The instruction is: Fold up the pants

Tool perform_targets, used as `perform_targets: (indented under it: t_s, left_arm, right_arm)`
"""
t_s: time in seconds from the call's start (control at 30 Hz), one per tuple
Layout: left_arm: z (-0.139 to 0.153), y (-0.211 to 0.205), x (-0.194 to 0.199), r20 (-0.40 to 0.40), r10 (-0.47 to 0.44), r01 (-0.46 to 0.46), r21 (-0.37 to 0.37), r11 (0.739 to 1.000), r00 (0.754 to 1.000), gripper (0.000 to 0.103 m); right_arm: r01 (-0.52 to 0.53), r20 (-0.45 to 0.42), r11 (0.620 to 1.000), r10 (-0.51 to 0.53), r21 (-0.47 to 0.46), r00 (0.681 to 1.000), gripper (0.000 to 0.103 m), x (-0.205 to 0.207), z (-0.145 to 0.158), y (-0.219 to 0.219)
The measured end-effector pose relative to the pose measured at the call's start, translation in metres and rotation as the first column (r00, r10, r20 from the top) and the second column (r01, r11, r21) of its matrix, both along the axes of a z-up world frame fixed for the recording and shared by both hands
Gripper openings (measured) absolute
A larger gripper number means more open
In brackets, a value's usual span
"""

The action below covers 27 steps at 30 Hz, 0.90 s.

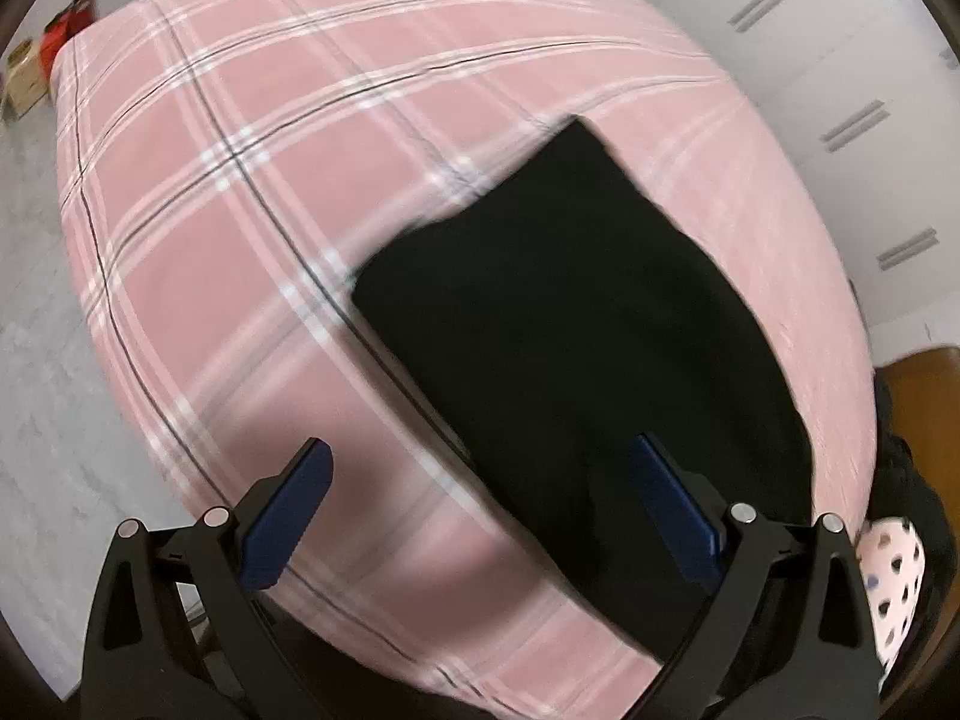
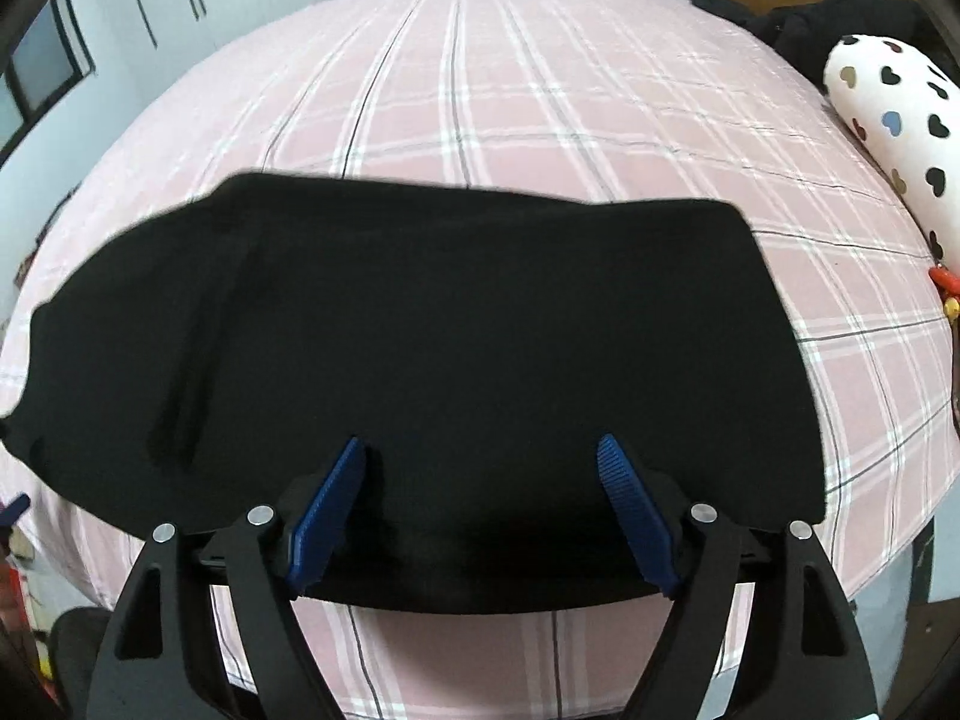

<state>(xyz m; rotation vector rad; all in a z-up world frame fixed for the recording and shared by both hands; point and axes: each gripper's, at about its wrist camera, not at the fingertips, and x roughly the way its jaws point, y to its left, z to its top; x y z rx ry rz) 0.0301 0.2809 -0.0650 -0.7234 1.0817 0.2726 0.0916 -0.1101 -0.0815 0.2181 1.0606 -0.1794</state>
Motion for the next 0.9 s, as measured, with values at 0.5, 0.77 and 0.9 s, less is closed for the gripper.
perform_targets:
  t_s: [0.5,0.77,0.9]
  left_arm:
    - [0.087,-0.063,0.047,0.131,-0.209,0.183,0.184,0.966,0.969,0.013]
    - [0.185,-0.220,0.034,0.253,-0.544,0.446,0.355,0.822,0.800,0.013]
    - [0.175,-0.313,0.021,0.214,-0.677,0.573,0.391,0.720,0.704,0.013]
  right_arm:
    - [0.122,0.131,0.989,-0.133,0.089,0.982,0.080,-0.019,0.014,-0.049]
    - [0.226,0.160,0.957,-0.256,0.182,0.953,0.080,-0.050,0.019,-0.089]
    - [0.294,0.172,0.928,-0.335,0.228,0.926,0.080,-0.066,0.018,-0.117]
